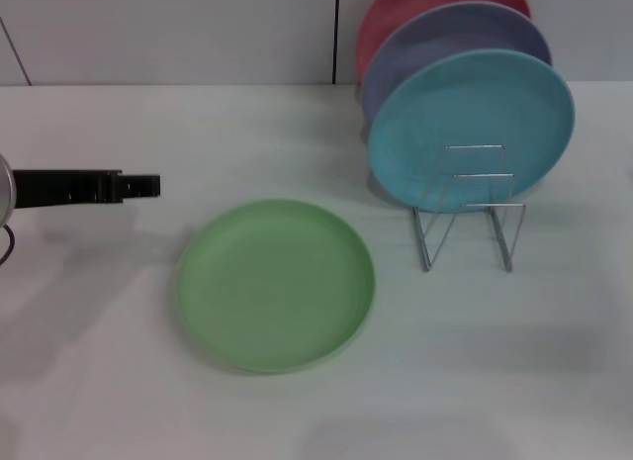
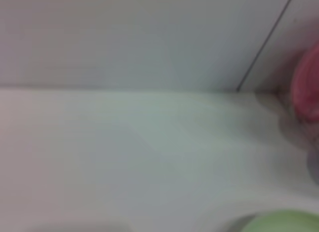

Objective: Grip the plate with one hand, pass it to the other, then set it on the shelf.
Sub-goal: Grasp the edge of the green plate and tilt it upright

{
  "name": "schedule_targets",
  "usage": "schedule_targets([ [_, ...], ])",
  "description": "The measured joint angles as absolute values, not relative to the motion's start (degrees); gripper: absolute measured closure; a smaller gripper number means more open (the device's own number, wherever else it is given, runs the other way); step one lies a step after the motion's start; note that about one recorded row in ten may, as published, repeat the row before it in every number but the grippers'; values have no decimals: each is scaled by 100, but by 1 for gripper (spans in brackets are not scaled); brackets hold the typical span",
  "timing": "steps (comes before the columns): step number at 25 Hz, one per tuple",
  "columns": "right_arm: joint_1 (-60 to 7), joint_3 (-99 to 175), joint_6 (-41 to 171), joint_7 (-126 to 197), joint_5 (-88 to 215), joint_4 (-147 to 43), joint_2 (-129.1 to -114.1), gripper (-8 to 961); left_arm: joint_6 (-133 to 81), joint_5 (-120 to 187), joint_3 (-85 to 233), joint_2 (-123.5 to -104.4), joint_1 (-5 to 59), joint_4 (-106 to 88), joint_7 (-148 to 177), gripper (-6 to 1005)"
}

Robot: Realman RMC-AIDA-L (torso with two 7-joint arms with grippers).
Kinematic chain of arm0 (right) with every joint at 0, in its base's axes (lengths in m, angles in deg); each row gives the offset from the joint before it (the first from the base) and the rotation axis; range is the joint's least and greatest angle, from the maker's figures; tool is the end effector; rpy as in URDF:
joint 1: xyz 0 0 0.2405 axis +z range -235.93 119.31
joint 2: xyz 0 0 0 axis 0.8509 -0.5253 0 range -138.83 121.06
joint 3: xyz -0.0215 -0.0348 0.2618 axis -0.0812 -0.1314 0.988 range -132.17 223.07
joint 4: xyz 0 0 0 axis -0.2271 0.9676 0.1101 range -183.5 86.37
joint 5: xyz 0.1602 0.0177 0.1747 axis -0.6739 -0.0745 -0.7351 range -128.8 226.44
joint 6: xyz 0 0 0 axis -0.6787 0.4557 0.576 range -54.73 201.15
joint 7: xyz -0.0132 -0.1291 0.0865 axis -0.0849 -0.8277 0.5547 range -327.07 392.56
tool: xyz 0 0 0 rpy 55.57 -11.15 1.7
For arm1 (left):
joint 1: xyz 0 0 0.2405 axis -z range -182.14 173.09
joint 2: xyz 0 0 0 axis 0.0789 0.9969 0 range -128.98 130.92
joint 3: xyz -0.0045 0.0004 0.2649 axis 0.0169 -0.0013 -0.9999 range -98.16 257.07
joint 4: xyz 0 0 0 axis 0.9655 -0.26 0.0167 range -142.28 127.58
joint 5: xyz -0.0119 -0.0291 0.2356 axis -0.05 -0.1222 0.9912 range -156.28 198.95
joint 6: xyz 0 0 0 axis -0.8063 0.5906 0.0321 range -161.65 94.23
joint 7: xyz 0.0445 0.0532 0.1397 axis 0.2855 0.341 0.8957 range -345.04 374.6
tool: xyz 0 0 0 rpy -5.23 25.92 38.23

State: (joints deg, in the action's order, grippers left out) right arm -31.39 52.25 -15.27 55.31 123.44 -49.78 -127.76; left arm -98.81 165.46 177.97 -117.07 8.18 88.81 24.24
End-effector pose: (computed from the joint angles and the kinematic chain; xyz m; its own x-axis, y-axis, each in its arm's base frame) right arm 0.3574 0.3427 0.0522 0.5240 0.4004 -0.7517 -0.8172 -0.0123 -0.5762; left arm -0.2109 0.3784 0.0463 0.5259 0.7195 0.4536 0.8106 -0.2624 -0.5235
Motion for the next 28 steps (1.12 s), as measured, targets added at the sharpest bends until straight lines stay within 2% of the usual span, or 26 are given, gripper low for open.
schedule_targets([
  [11,-3008,5221,-1377,5525,12344,-5096,-12780,300,-11469,17399,18040,-11708,2035,8028,1944,174],
  [28,-2922,5115,-1380,5480,12344,-5110,-12780,300,-11563,17462,17990,-11733,2851,6664,1836,197],
])
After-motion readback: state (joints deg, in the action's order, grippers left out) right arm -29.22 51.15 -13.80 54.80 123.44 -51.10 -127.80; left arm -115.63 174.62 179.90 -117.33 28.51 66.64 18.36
